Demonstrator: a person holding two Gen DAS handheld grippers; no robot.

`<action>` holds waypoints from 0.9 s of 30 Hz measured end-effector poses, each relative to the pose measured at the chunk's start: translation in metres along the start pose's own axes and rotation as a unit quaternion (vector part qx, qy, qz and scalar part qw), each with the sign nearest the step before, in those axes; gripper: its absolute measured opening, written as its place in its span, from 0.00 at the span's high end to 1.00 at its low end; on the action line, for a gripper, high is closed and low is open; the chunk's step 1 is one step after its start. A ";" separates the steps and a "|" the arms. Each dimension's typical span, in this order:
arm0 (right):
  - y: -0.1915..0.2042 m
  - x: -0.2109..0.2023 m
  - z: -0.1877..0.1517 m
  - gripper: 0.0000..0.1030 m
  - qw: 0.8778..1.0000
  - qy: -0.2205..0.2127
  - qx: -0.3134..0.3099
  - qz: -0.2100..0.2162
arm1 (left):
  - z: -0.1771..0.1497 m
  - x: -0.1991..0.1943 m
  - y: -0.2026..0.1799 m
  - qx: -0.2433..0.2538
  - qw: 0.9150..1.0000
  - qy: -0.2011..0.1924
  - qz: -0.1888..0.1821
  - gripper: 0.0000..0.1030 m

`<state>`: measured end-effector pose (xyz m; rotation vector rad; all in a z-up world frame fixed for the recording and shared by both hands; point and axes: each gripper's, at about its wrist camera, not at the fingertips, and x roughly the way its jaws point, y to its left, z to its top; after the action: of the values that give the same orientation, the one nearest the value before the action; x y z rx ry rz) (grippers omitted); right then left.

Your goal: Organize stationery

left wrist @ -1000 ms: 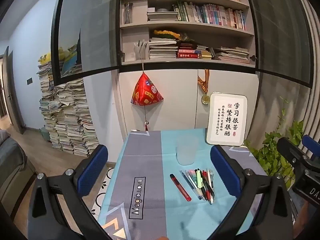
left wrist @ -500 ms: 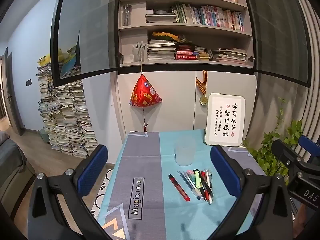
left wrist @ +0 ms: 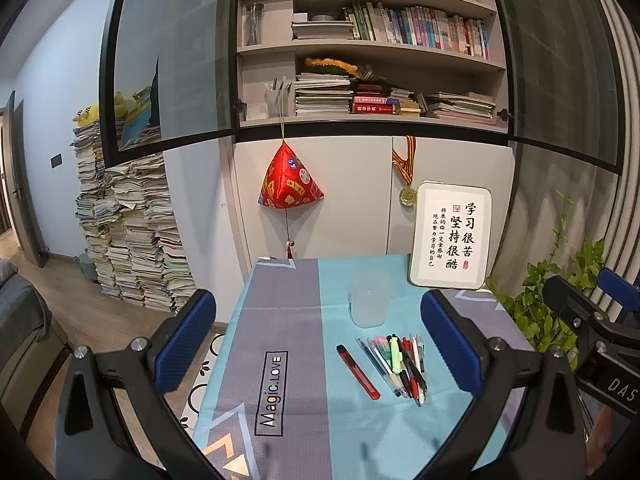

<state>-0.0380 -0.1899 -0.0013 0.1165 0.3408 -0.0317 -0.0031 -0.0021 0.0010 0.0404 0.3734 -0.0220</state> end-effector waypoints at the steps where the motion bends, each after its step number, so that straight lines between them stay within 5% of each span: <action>1: 0.000 0.000 -0.001 0.03 1.000 0.001 0.000 0.000 | 0.000 0.000 0.000 0.000 1.000 0.001 0.000 0.01; 27: 0.001 0.010 -0.003 0.03 1.000 0.012 -0.006 0.004 | -0.001 0.011 -0.002 0.000 1.000 0.012 -0.003 0.01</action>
<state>-0.0296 -0.1885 -0.0076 0.1055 0.3645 -0.0203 0.0070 -0.0044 -0.0037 0.0394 0.3983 -0.0272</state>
